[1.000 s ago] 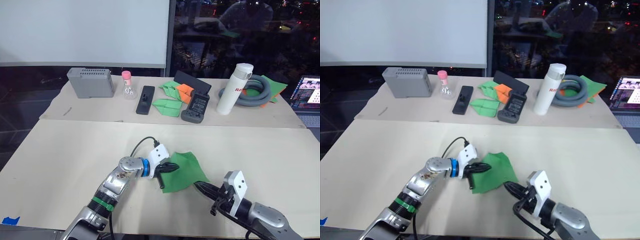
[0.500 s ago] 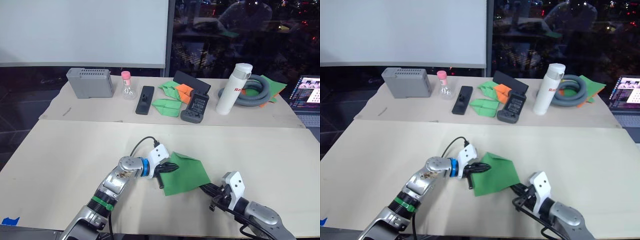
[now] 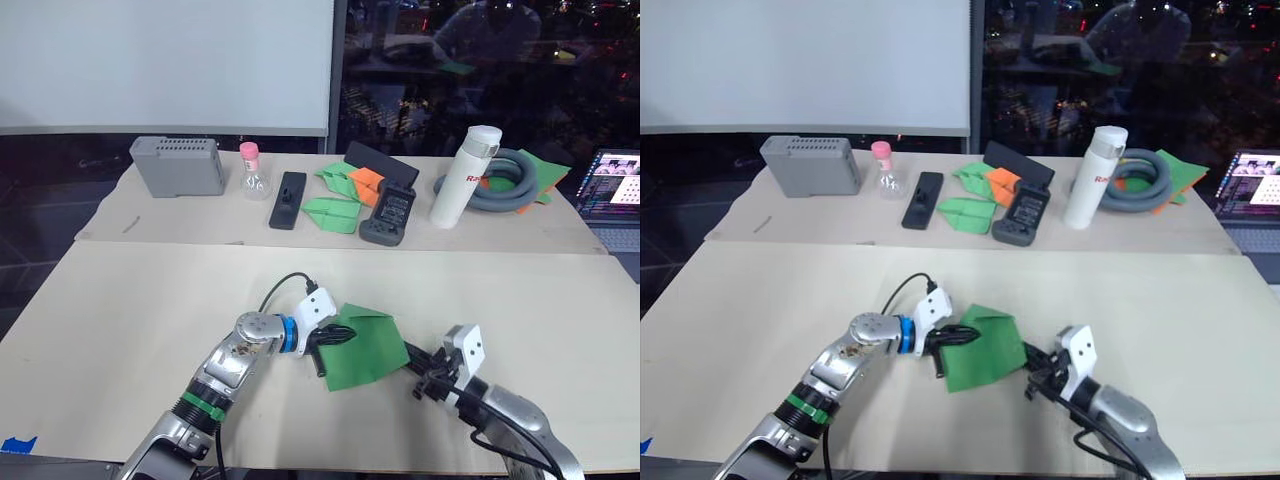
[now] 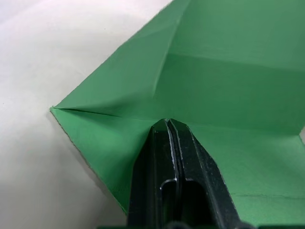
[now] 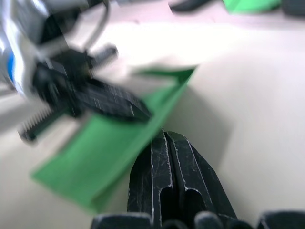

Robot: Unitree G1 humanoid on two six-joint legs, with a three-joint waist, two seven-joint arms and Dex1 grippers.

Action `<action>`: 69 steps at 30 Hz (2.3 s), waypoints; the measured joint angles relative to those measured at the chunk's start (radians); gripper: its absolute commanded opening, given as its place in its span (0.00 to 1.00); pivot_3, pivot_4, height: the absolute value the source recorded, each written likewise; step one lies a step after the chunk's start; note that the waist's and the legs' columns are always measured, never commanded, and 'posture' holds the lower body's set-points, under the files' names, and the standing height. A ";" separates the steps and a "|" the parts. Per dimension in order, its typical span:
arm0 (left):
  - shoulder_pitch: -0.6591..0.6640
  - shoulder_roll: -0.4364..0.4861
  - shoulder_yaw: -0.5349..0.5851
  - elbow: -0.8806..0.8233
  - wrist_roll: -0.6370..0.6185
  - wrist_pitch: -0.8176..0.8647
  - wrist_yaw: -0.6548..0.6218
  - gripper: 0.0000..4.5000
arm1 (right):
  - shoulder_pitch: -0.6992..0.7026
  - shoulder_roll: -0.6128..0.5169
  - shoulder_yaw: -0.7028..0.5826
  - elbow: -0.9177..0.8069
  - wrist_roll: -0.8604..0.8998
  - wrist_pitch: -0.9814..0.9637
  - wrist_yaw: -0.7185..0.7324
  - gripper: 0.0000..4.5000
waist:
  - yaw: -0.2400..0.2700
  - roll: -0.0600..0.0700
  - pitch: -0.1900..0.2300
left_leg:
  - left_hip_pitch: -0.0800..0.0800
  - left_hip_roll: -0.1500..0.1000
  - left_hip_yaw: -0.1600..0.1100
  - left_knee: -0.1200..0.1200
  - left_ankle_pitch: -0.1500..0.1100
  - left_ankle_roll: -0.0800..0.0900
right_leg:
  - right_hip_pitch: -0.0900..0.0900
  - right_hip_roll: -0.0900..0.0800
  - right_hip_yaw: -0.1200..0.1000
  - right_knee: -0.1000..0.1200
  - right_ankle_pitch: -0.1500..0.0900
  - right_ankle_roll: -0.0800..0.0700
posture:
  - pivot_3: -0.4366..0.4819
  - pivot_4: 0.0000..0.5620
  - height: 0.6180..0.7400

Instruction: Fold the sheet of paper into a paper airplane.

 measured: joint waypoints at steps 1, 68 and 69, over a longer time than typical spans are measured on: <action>0.002 0.000 0.000 -0.003 0.000 0.000 0.001 0.00 | -0.007 0.000 0.001 0.003 0.003 0.008 0.003 0.01 | 0.000 0.000 0.000 | 0.000 0.000 0.000 0.000 0.000 0.000 | 0.000 0.000 0.000 0.000 0.000 0.000 | 0.48 0.27 1.00; 0.068 0.016 0.160 -0.068 -0.119 0.133 0.068 0.00 | -0.293 -0.043 0.254 0.188 -0.153 0.063 0.119 0.01 | -0.013 0.001 0.001 | -0.012 -0.002 0.002 0.002 0.001 -0.001 | -0.015 0.007 -0.001 0.006 0.001 0.001 | 0.48 0.27 1.00; 0.068 0.032 0.177 -0.068 -0.121 0.137 0.075 0.00 | -0.300 -0.043 0.262 0.194 -0.165 0.056 0.122 0.01 | -0.016 0.000 0.001 | -0.011 -0.002 0.002 0.002 0.001 -0.001 | -0.015 0.007 -0.001 0.008 0.001 0.001 | 0.48 0.27 1.00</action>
